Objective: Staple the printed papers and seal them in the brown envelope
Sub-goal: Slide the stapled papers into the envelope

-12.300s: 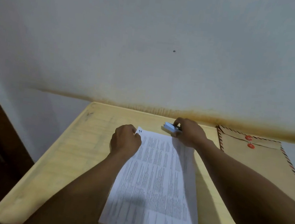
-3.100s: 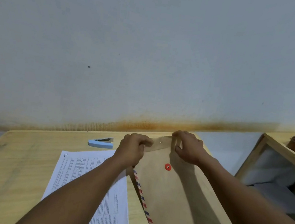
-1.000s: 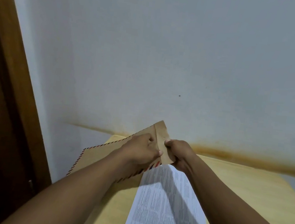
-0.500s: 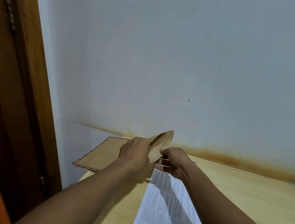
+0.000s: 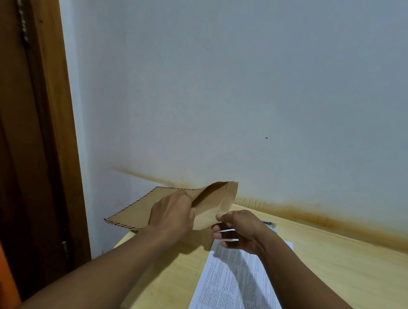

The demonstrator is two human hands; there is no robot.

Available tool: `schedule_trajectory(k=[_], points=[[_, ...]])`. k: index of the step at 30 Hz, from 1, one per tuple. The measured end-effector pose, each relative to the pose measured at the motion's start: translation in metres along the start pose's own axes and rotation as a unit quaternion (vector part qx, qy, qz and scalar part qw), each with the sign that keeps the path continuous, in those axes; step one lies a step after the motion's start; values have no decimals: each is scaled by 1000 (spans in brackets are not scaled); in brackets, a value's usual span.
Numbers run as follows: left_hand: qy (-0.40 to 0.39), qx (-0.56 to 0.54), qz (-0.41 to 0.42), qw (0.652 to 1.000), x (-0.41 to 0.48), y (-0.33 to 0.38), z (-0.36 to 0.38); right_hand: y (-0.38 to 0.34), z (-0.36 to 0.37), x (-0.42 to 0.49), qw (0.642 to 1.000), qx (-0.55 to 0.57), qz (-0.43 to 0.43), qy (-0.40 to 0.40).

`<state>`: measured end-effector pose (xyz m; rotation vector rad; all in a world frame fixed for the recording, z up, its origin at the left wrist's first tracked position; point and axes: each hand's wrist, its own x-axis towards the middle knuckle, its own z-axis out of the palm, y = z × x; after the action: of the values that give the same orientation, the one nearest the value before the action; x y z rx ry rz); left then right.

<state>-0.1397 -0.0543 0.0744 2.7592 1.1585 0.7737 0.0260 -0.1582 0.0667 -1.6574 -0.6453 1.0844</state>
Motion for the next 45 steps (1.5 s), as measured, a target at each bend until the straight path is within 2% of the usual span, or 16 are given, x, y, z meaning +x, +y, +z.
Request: schedule_trajectory(k=[6, 9, 10, 12, 14, 17, 21, 24, 26, 34, 38, 42, 45], points=[[-16, 19, 12, 1000, -3, -1, 4, 4, -9, 1, 1000, -25, -4, -4], [-19, 36, 21, 999, -3, -7, 4, 11, -24, 8, 991, -75, -43, 104], [-19, 40, 23, 999, -4, -9, 5, 16, -31, 13, 976, -140, -64, 154], [-24, 48, 25, 998, -4, -13, 6, 32, -47, 23, 904, -355, -81, 222], [-28, 59, 25, 998, -4, -16, 6, 46, -55, 27, 835, -505, -50, 215], [-40, 67, 25, 997, -4, -16, 8, 55, -60, 24, 808, -568, 1, 155], [-51, 74, 35, 995, -6, -13, 12, 53, -67, 20, 788, -596, 0, 156], [-60, 86, 45, 993, -8, -10, 16, 50, -73, 13, 772, -621, 36, 133], [-69, 91, 51, 992, -10, -10, 20, 51, -81, 10, 777, -614, 59, 126], [-72, 88, 91, 989, -15, -6, 27, 55, -109, -5, 857, -497, 61, 117], [-75, 88, 90, 989, -11, -6, 26, 46, -125, -16, 928, -350, 93, 88], [-73, 92, 80, 990, -7, -5, 26, 44, -137, -25, 949, -288, 63, 111], [-69, 93, 72, 991, -3, -4, 26, 36, -145, -34, 977, -195, 63, 58]])
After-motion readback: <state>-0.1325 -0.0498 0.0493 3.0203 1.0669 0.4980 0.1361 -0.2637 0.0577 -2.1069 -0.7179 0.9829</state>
